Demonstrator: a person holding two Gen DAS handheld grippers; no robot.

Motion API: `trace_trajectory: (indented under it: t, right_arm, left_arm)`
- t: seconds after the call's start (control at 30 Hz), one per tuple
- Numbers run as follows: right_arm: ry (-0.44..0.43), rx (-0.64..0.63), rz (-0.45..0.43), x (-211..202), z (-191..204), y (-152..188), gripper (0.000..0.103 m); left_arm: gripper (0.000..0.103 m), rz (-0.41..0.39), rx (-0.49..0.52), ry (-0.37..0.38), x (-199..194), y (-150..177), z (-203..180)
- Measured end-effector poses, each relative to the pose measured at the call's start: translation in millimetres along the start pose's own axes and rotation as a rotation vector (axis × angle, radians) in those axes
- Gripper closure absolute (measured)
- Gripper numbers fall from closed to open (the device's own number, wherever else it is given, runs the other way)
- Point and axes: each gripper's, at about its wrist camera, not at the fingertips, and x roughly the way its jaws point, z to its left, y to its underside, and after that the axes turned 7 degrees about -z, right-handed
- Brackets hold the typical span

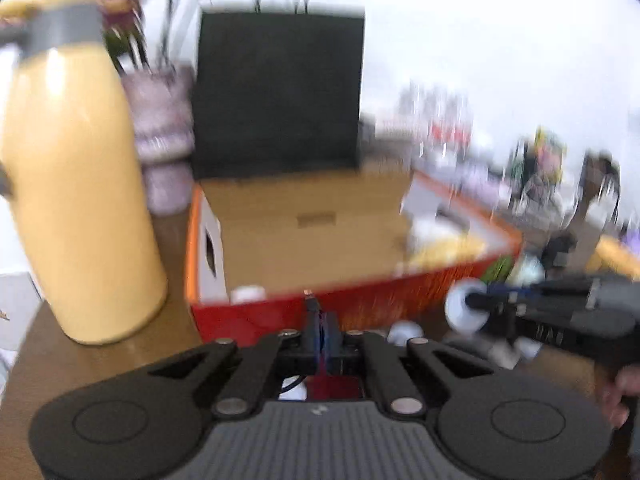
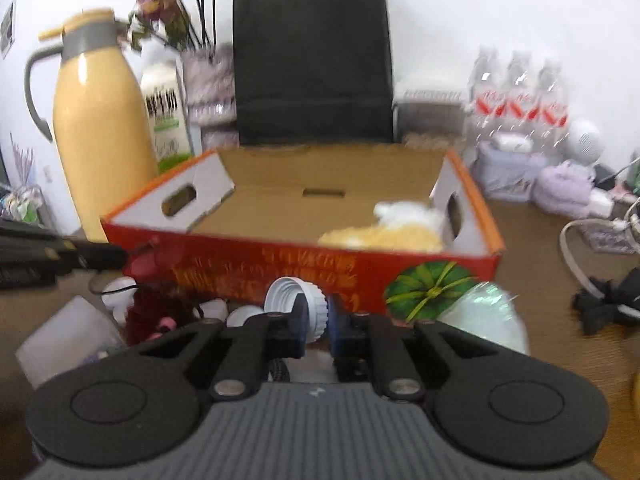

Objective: Organize objects
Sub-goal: 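Grasp a white bottle cap with right while left grasps the black cable, then carry cap and cable over the box and open both tools to drop them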

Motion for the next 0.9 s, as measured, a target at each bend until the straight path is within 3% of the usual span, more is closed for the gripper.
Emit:
trace_trajectory:
  t: [0.13, 0.27, 0.37, 0.47, 0.53, 0.63, 0.67, 0.8, 0.83, 0.87, 0.9]
  right_arm:
    - [-0.012, 0.005, -0.078, -42.6, 8.2, -15.4, 0.092]
    - [-0.047, -0.001, -0.141, -98.8, 15.8, -21.0, 0.092]
    - [-0.078, -0.023, -0.114, -135.1, 21.5, -3.2, 0.092]
    - [-0.099, -0.030, -0.027, -160.7, 30.2, 31.3, 0.092]
    - [-0.104, -0.010, 0.039, -171.9, 32.5, 56.1, 0.092]
    - [-0.112, 0.046, 0.112, -183.6, 30.4, 84.1, 0.092]
    - [-0.111, 0.057, 0.123, -186.8, 30.8, 91.4, 0.092]
    - [-0.063, 0.079, 0.124, -194.6, 31.9, 103.8, 0.083]
    - [-0.062, 0.079, 0.111, -197.5, 31.1, 102.5, 0.076]
    - [-0.057, 0.075, 0.094, -201.2, 30.8, 100.6, 0.054]
    - [-0.057, 0.058, 0.079, -204.8, 32.0, 100.1, 0.044]
  left_arm:
    - [0.103, -0.140, -0.055, -0.015, -56.1, -26.0, -5.8]
    - [0.103, -0.231, -0.099, 0.049, -117.0, -29.2, -21.0]
    - [0.103, -0.159, -0.098, 0.078, -136.3, -1.7, -50.1]
    - [0.102, -0.056, -0.029, 0.062, -145.4, 40.9, -84.7]
    - [0.102, 0.034, -0.052, 0.066, -146.7, 71.2, -95.8]
    - [0.101, 0.130, -0.084, -0.010, -145.8, 105.0, -102.6]
    - [0.099, 0.156, -0.081, -0.010, -146.9, 113.0, -103.9]
    - [0.058, 0.137, -0.054, 0.058, -163.4, 122.4, -108.6]
    - [0.044, 0.115, -0.039, 0.064, -170.5, 122.2, -108.7]
    - [0.038, 0.101, -0.012, 0.056, -176.0, 122.0, -108.0]
    - [0.033, 0.097, 0.024, 0.037, -179.1, 123.4, -109.1]
